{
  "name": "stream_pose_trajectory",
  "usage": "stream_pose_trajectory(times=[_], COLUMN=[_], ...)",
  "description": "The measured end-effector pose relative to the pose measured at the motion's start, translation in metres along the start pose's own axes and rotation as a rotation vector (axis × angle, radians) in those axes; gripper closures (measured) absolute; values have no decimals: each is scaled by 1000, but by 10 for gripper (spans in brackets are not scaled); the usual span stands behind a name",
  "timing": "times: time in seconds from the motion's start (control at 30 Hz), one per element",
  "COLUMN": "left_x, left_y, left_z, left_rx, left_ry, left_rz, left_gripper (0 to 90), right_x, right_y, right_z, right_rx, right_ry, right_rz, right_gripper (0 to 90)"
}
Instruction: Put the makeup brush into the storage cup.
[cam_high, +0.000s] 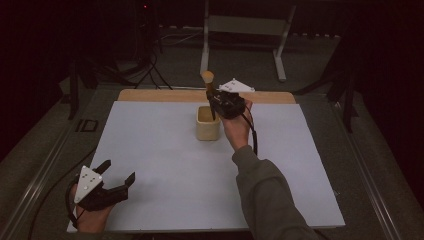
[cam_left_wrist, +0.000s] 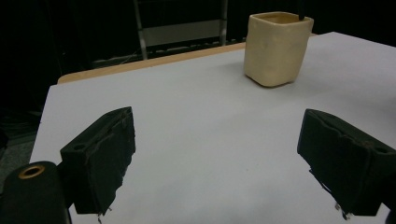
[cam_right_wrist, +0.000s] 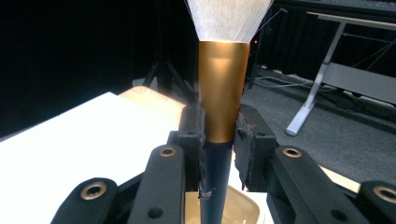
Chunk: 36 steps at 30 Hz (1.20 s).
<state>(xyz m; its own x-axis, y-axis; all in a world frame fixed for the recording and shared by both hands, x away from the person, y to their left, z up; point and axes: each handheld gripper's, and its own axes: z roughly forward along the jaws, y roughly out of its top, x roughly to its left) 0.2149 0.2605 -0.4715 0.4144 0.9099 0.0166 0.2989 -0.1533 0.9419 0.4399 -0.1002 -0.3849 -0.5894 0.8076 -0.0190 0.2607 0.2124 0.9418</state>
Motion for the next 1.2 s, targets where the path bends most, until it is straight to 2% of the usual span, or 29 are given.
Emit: stream_pose_trajectory(times=[0.27,0.77,0.8,0.83,0.87,0.9,0.93,0.97,1.0,1.2], left_x=[0,0,0,0,0,0,0,0,0,0], left_y=[0,0,0,0,0,0,0,0,0,0], left_z=[0,1,1,1,1,1,1,1,0,1], left_rx=[2,2,1,1,2,3,4,3,1,3], left_ry=[-1,0,-1,-1,-1,-1,-1,1,0,0], left_rz=[0,-2,-3,-3,-3,-2,-1,-2,-3,-1], left_gripper=[121,121,121,121,121,121,121,121,121,121], right_x=[5,3,3,2,3,3,4,3,3,0], right_y=[-11,-17,-18,-18,-19,-18,-18,-19,-19,-18], right_z=[7,8,9,9,10,11,12,13,12,11], right_rx=[29,51,53,51,47,58,67,76,79,92], right_ry=[-4,-12,5,17,40,24,19,45,50,56], right_rz=[-10,-25,-21,-25,-18,-14,-19,-13,-18,-18], right_gripper=[734,726,682,532,295,179,140,134,120,106])
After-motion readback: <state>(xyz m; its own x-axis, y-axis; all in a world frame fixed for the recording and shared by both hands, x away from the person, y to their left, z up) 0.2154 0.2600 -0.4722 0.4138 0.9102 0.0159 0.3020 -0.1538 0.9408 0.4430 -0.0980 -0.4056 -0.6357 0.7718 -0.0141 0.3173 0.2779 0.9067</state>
